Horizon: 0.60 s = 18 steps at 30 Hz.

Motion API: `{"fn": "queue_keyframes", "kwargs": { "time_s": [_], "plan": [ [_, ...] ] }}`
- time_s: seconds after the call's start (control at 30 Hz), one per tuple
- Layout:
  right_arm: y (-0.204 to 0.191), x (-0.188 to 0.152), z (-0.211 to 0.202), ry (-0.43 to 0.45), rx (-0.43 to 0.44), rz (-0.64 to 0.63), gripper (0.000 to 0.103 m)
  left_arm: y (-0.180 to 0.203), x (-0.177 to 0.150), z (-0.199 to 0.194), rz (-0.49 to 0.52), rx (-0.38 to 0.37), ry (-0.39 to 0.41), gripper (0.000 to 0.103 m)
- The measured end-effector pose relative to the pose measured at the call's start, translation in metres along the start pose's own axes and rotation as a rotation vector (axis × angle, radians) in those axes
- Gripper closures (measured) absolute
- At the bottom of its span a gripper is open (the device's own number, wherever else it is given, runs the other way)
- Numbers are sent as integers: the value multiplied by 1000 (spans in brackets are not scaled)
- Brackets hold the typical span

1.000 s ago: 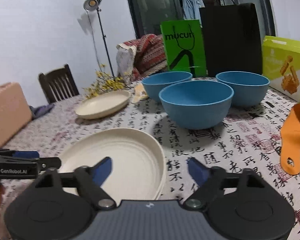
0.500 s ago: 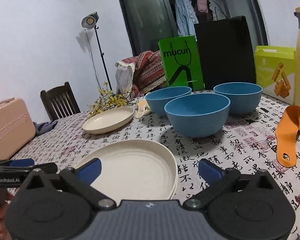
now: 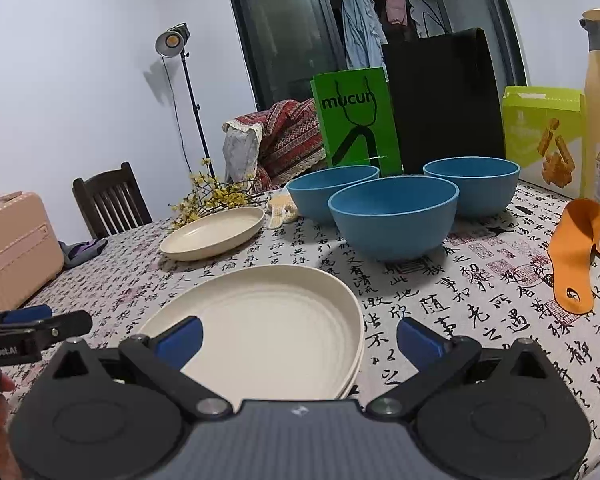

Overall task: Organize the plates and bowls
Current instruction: 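Pull both open grippers back from the stacked cream plates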

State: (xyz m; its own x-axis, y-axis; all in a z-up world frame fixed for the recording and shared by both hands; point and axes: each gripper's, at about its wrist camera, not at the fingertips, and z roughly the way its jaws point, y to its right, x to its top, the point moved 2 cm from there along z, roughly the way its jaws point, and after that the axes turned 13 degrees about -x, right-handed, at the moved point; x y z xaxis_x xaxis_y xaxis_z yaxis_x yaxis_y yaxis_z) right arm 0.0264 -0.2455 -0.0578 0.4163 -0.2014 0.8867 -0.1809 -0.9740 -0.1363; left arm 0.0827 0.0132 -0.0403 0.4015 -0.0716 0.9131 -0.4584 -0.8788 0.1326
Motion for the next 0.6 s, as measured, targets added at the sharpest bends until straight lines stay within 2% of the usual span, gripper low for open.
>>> {"fn": "queue_keyframes", "kwargs": {
  "time_s": [0.2,0.6],
  "plan": [
    [-7,-4,-3,21,-20,-26,0,-10,-5,5,-23,24,1,0],
    [-7,-15,-8,42,-53,-14,0,-15,-8,4,-56,-29,13,0]
  ]
}}
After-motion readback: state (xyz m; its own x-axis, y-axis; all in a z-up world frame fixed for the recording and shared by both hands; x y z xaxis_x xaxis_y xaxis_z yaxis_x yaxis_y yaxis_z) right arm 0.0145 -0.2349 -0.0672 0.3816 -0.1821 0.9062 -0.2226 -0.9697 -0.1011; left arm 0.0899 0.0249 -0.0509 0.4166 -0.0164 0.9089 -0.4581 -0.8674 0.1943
